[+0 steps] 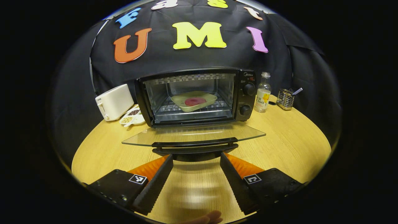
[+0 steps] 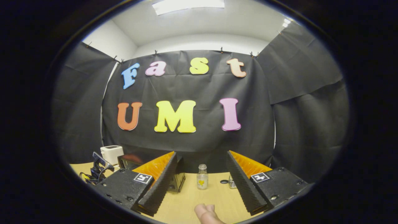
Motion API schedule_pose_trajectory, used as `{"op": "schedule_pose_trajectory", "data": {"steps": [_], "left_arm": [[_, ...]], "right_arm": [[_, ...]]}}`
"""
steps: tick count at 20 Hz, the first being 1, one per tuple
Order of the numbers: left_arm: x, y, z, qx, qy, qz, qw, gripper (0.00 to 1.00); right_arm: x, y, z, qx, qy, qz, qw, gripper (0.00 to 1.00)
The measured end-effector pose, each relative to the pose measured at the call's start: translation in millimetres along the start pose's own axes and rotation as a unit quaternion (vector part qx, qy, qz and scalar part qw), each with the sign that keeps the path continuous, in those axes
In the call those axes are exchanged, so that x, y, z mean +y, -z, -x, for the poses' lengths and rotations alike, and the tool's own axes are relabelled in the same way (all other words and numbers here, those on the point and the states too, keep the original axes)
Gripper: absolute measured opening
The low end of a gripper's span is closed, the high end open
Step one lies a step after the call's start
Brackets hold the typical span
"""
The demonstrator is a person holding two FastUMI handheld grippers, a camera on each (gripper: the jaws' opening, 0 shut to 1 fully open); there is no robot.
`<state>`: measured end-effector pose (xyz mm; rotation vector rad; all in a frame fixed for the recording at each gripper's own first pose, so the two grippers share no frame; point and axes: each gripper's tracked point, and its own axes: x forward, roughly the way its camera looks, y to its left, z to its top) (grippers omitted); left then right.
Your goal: Open the electric oven with the left hand, put the food in, and close the electric oven.
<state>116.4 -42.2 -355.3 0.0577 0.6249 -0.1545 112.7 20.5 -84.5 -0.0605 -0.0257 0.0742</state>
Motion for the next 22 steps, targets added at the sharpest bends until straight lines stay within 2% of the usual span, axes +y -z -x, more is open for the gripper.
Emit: {"op": "schedule_pose_trajectory", "data": {"steps": [1,2,4,5,6,10,11,12,16,22], "left_arm": [[1,-4,0,-0.004,0.000,-0.001,1.000,0.97],[1,-7,0,-0.006,0.000,0.000,1.000,0.97],[1,-18,0,-0.015,0.000,0.001,1.000,0.97],[3,-26,-1,-0.023,0.000,0.003,1.000,0.97],[3,-34,-2,-0.030,0.000,0.003,1.000,0.98],[6,-63,-5,-0.054,-0.003,-0.006,0.999,0.98],[8,-70,-7,-0.060,-0.004,-0.006,0.998,1.00],[9,-77,-10,-0.066,-0.005,-0.003,0.998,0.98],[11,-98,-20,-0.074,-0.002,0.006,0.997,0.97],[35,-118,-25,-0.069,-0.035,-0.014,0.997,0.95]], "right_arm": [[1,0,1,-0.001,-0.001,0.003,1.000,1.00],[1,-2,1,-0.002,-0.001,0.007,1.000,0.95],[-1,-7,2,-0.005,0.003,0.019,1.000,0.95],[-2,-9,3,-0.008,0.005,0.024,1.000,1.00],[-1,-14,6,-0.011,0.005,0.030,0.999,0.95],[-1,-30,18,-0.025,0.005,0.057,0.998,0.96],[1,-31,23,-0.023,0.000,0.058,0.998,0.96],[1,-34,29,-0.022,-0.003,0.056,0.998,0.96],[-9,-48,52,-0.022,0.015,0.043,0.999,0.96],[-8,-60,85,-0.011,0.014,0.037,0.999,0.96]]}}
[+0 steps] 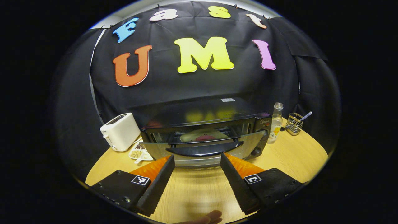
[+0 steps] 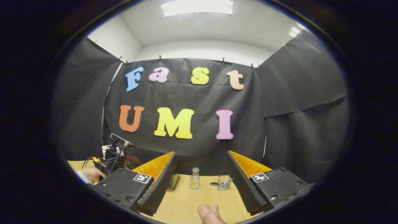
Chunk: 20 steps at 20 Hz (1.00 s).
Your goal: Open the electric oven with the left hand, put the food in, and close the electric oven.
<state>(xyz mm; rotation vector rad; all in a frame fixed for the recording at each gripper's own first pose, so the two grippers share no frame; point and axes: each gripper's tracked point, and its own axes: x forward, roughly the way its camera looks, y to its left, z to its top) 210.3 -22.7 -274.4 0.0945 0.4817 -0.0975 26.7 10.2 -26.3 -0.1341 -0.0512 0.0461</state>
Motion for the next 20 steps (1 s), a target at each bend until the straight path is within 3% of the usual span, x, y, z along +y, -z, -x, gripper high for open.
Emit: {"op": "schedule_pose_trajectory", "data": {"steps": [2,7,13,20], "left_arm": [[5,3,5,0.006,-0.011,0.005,1.000,0.95],[-4,-6,51,-0.013,0.005,0.020,1.000,0.95],[-10,-39,124,-0.072,0.019,0.030,0.997,0.94],[-13,-60,209,-0.130,-0.002,0.040,0.991,0.94]], "right_arm": [[-2,-5,10,0.002,-0.001,-0.002,1.000,0.96],[-10,-10,31,0.002,0.009,-0.013,1.000,0.96],[-8,-7,43,0.017,0.012,-0.022,1.000,1.00],[0,-6,56,0.019,0.017,-0.029,0.999,0.96]]}}
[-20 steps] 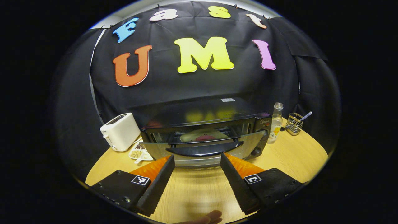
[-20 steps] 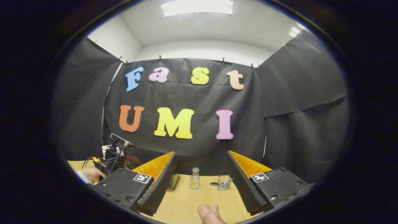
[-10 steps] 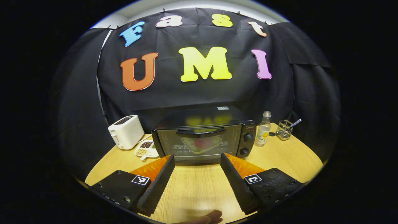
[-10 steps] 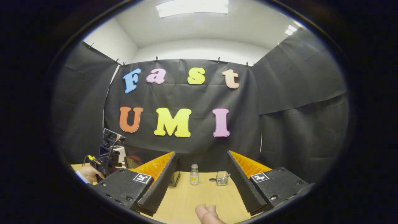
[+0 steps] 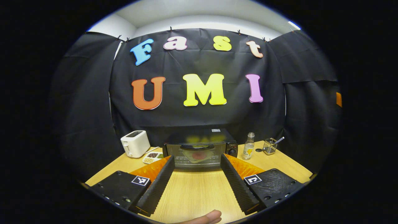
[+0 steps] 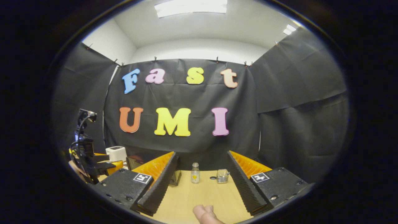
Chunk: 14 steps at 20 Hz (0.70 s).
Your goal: Open the electric oven with the left hand, put the food in, and close the electric oven.
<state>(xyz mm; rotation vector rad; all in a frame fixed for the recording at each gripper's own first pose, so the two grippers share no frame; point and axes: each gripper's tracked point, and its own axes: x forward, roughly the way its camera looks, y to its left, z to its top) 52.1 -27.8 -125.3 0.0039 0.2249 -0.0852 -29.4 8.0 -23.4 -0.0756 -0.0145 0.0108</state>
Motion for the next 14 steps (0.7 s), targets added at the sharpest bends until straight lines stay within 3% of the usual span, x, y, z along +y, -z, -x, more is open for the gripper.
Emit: {"op": "schedule_pose_trajectory", "data": {"steps": [3,9,11,14], "left_arm": [[-4,-15,31,-0.031,-0.009,0.004,0.999,0.94],[1,-18,80,-0.071,-0.047,0.007,0.996,0.94],[-7,-14,90,-0.068,-0.035,0.022,0.997,0.95],[-16,-13,96,-0.063,-0.010,0.028,0.998,0.95]], "right_arm": [[-1,10,8,0.008,0.004,-0.009,1.000,1.00],[-2,16,24,0.007,-0.005,-0.015,1.000,0.96],[-5,16,27,0.002,-0.007,-0.012,1.000,1.00],[-6,25,27,0.007,-0.009,-0.007,1.000,0.96]]}}
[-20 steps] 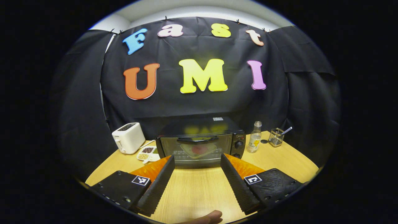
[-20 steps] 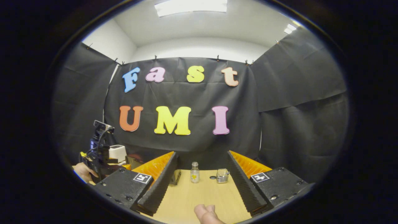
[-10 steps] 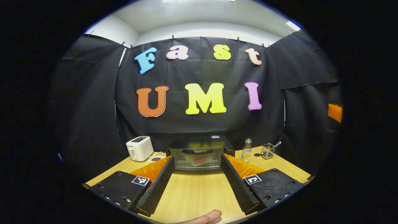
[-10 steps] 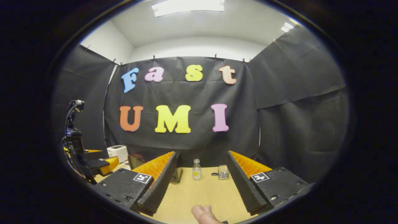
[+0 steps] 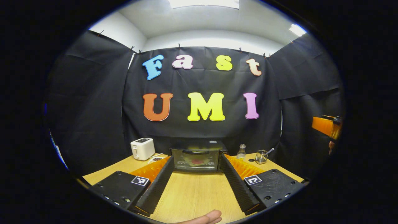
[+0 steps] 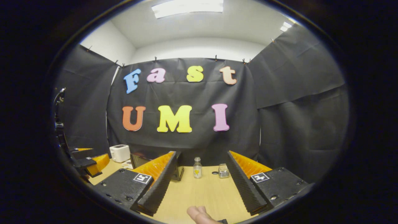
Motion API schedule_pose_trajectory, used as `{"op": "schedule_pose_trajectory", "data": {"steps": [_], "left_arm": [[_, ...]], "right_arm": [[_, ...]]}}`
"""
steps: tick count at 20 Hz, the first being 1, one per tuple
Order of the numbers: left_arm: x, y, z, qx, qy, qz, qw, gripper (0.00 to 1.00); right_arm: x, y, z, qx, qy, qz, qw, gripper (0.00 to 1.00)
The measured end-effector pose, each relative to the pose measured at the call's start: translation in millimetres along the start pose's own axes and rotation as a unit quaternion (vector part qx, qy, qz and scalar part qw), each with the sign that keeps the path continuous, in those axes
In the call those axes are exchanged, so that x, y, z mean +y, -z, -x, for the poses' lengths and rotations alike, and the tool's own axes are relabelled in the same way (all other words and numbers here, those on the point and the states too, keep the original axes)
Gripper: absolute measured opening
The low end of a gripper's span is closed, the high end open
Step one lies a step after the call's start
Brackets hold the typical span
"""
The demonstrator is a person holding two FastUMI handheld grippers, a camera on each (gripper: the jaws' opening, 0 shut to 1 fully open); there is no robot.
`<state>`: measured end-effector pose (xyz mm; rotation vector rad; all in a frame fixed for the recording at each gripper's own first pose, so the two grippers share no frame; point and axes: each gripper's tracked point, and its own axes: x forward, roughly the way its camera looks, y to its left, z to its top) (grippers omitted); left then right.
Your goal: Open the electric oven with the left hand, put the food in, and close the electric oven.
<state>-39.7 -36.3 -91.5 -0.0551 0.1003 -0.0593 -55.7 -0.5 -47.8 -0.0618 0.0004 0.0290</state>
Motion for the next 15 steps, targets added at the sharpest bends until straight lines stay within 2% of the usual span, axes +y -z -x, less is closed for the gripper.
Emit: {"op": "schedule_pose_trajectory", "data": {"steps": [4,5,7,8,15], "left_arm": [[11,-1,4,-0.003,-0.010,-0.015,1.000,0.95],[12,-3,4,-0.007,-0.014,-0.017,1.000,0.95],[11,-3,6,-0.008,-0.008,-0.015,1.000,0.95],[10,-3,6,-0.008,-0.004,-0.012,1.000,0.95],[7,-6,12,-0.018,0.003,-0.017,1.000,0.95]], "right_arm": [[2,9,-6,0.013,-0.011,-0.008,1.000,0.96],[-2,10,-8,0.014,-0.006,-0.010,1.000,1.00],[-5,10,-9,0.011,0.000,-0.011,1.000,1.00],[-4,10,-9,0.011,-0.001,-0.012,1.000,0.96],[-9,12,-11,0.004,0.000,-0.021,1.000,0.96]]}}
